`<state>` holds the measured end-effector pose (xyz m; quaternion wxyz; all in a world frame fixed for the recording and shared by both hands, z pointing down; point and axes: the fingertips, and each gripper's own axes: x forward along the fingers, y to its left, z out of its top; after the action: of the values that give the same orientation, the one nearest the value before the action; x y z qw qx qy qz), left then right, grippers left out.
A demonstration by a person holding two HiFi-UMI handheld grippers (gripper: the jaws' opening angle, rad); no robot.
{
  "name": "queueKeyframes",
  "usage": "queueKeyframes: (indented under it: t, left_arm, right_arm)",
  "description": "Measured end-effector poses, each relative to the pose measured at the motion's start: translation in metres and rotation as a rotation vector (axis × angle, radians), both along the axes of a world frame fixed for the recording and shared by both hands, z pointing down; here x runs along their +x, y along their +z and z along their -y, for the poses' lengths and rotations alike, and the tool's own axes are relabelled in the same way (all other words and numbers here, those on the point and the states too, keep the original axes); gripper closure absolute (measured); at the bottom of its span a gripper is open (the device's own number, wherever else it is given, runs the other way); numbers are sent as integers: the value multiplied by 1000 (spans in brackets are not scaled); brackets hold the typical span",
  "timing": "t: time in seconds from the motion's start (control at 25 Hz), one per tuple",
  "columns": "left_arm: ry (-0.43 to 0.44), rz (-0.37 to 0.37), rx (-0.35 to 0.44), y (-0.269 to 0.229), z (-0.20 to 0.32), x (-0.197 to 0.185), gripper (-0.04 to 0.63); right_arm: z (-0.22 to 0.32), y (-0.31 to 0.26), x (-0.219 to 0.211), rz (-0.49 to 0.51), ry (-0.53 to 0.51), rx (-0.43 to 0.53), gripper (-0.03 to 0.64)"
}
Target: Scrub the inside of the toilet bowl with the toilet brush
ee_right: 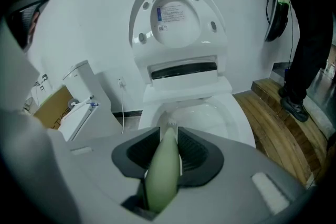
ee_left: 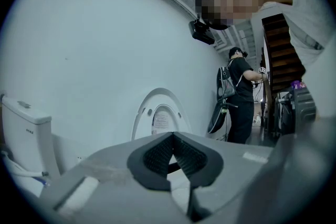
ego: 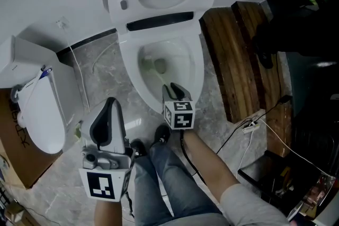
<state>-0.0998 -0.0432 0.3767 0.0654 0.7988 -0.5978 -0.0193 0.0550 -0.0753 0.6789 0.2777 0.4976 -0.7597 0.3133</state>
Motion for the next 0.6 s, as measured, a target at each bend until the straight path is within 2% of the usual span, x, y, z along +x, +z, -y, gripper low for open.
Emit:
queueKeyframes:
  t: [0.6]
  left_arm:
    - [23,-9,9,-4,3,10,591]
  right_arm:
    - [-41,13,23,-62,-75,-49,511]
